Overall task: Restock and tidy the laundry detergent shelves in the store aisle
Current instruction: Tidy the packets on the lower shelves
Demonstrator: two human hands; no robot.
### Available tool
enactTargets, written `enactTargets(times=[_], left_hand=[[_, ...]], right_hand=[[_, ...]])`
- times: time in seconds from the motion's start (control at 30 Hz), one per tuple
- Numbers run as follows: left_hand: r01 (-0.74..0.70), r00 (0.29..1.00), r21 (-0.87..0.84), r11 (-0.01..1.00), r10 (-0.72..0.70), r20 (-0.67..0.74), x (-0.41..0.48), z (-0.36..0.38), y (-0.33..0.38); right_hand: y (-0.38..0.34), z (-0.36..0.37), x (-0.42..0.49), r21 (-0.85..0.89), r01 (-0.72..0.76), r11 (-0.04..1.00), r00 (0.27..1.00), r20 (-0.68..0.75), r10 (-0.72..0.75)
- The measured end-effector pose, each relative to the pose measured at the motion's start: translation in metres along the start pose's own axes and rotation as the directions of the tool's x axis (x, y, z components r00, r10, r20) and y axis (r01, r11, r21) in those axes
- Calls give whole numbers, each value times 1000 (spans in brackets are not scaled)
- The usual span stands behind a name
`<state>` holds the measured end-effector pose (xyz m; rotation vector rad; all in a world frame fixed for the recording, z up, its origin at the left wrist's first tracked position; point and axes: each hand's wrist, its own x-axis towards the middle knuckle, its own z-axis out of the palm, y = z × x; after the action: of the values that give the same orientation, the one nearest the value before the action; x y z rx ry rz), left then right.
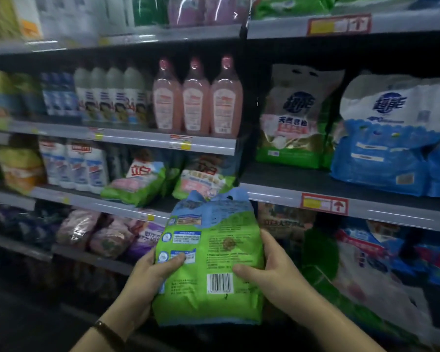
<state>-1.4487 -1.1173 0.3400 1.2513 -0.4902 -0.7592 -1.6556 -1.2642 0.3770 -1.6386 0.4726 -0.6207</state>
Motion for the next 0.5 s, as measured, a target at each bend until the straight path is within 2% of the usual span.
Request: enactTargets(times=[0.1, 0.2, 0.3, 0.43, 0.5], left_hand=[[-58, 991, 4, 998, 58, -117, 26, -15, 4], [-109, 981, 25, 994, 112, -156, 61, -21, 16], [-161, 970, 22, 987, 162, -183, 101, -26, 28], [-248, 966, 88, 965, 253, -57, 155, -27, 45], [-320, 947, 148, 936, 320, 23, 186, -19, 60]], right_hand=[[9, 19, 37, -44, -13, 999, 998, -60, 11], [16, 37, 75, -97, -24, 995, 990, -138, 10], [24, 54, 110, -301, -13, 953, 975, -215, -54], [26, 69, 143, -462, 4, 887, 963, -237, -127], [31, 68, 162, -521, 74, 850, 953, -215, -215]])
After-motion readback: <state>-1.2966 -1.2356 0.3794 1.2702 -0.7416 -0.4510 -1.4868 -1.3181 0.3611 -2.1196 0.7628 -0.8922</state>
